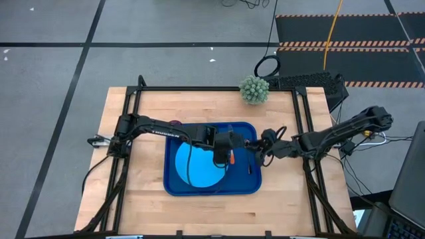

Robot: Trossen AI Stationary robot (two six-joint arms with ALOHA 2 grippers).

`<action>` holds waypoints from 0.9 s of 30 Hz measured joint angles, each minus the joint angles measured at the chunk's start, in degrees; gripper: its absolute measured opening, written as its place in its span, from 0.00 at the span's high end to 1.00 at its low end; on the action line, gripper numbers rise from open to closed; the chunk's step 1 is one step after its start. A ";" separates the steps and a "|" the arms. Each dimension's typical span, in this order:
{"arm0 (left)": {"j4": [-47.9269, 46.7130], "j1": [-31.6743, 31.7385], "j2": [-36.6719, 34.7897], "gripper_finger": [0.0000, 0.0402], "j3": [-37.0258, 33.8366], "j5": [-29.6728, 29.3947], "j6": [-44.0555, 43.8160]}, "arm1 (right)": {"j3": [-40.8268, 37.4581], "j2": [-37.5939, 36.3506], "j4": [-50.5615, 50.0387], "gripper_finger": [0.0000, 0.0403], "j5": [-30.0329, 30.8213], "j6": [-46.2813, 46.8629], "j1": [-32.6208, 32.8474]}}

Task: Pick and place plate/cup/fork/spoon on tray
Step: Put the orange fork in the middle of the light blue plate and black spoon on the dark blue tray

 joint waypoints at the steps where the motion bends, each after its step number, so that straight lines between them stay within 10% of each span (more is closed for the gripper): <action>1: 0.09 0.00 0.00 0.99 0.00 -0.08 -0.27 | -1.26 0.03 1.76 0.65 -0.59 1.08 0.00; 11: 1.16 0.00 0.00 0.99 0.00 -0.56 -0.31 | -12.06 0.07 25.72 0.65 -0.49 7.12 1.60; 27: 1.67 0.59 0.00 0.99 -0.02 -0.16 -0.23 | -4.02 15.22 30.73 0.65 1.00 1.38 1.98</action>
